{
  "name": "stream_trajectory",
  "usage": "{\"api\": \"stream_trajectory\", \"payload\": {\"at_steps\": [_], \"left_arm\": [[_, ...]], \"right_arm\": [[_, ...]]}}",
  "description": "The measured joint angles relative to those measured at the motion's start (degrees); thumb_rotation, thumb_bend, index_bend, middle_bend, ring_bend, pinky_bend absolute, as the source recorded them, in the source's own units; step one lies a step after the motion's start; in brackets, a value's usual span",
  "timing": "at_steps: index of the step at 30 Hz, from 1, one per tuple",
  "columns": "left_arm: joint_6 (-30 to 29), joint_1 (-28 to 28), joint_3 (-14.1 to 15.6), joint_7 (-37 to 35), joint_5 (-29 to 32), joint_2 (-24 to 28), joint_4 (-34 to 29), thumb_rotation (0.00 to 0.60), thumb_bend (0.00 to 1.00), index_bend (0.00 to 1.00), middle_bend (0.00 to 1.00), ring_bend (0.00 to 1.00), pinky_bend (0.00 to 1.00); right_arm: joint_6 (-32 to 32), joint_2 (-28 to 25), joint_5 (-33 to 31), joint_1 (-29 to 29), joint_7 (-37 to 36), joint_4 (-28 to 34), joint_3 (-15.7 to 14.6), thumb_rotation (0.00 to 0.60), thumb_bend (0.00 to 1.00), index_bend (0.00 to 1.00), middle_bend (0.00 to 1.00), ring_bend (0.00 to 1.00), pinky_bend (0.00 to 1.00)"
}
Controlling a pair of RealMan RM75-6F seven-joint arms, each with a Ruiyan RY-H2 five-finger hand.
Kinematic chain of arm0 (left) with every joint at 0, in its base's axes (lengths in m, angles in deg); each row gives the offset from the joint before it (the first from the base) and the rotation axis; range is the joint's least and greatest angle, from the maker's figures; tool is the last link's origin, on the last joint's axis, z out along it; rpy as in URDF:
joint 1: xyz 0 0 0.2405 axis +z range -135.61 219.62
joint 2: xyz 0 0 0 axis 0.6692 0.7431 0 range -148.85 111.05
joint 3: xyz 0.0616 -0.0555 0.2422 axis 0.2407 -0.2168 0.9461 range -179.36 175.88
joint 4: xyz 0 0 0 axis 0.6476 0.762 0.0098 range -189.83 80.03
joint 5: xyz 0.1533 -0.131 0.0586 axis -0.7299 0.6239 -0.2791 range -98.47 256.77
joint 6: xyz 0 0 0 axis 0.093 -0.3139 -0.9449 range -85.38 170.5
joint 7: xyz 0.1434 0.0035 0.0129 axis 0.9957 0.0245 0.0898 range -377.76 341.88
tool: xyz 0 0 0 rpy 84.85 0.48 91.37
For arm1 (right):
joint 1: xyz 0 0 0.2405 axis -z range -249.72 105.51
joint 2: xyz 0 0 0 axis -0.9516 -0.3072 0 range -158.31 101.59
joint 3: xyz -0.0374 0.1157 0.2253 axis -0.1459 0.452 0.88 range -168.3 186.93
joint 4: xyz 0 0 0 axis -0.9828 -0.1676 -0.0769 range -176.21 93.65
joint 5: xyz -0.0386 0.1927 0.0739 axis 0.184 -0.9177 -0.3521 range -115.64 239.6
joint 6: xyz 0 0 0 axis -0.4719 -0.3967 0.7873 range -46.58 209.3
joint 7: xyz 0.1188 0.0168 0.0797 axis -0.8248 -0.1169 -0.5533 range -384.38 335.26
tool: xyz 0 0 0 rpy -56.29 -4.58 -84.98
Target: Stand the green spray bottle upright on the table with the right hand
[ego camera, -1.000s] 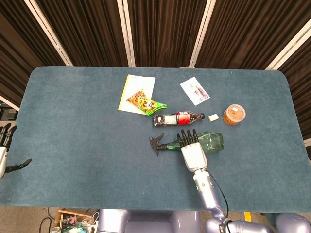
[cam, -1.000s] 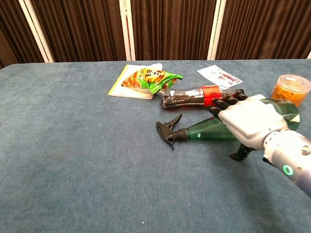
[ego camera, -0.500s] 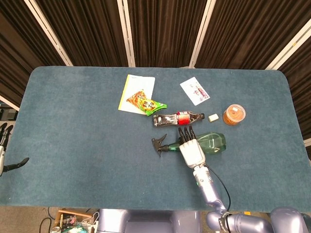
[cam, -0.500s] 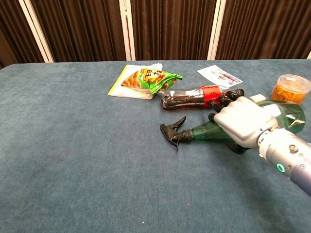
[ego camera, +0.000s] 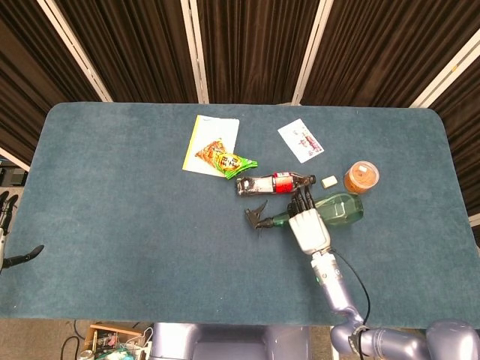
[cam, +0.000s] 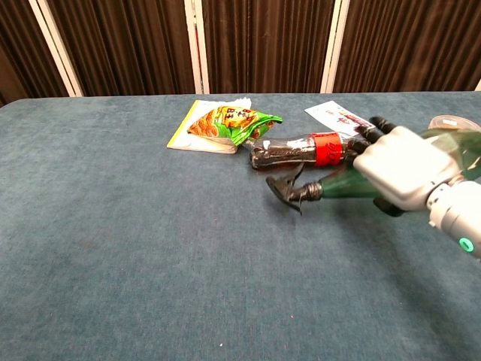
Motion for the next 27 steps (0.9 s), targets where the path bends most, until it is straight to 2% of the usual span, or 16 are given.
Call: {"api": "stream_trajectory", "payload": {"at_steps": [5, 9, 15, 21, 27], "left_arm": [[-0.4, 0.2, 0.2, -0.2, -0.6, 0.1, -0.2, 0.6, 0.02, 0.0, 0.0, 0.0, 0.07], [-0.6, 0.2, 0.4, -0.5, -1.1, 0.2, -0.4, 0.6, 0.02, 0.0, 0.0, 0.0, 0.07], [-0.8, 0.0, 0.7, -1.5, -2.3, 0.5, -0.5, 0.6, 0.02, 0.0, 0.0, 0.0, 0.07], [-0.1, -0.5, 0.9, -2.2, -3.0, 0.7, -0.5, 0.6, 0.02, 0.0, 0.0, 0.0, 0.07], [0.5, -1.1, 1.5, -2.6, -4.3, 0.7, -0.7, 0.6, 0.02, 0.0, 0.0, 0.0, 0.07]], "right_arm": [[-2.3, -2.9, 1.8, 0.6, -2.0, 4.4, 0.5, 0.6, 0.49, 0.93, 0.18, 0.0, 0.0], [-3.1, -6.3, 2.1, 1.2, -4.5, 10.3, 1.2, 0.6, 0.46, 0.93, 0.17, 0.0, 0.0], [-3.9, -12.2, 2.6, 2.6, -13.5, 19.3, 2.6, 0.6, 0.45, 0.93, 0.16, 0.0, 0.0], [-3.4, -18.2, 1.7, 5.0, -32.4, 27.5, 4.7, 0.6, 0.45, 0.93, 0.18, 0.0, 0.0], [-1.4, -25.4, 0.1, 8.0, -57.5, 34.8, 7.4, 0.6, 0.45, 0.94, 0.18, 0.0, 0.0]]}}
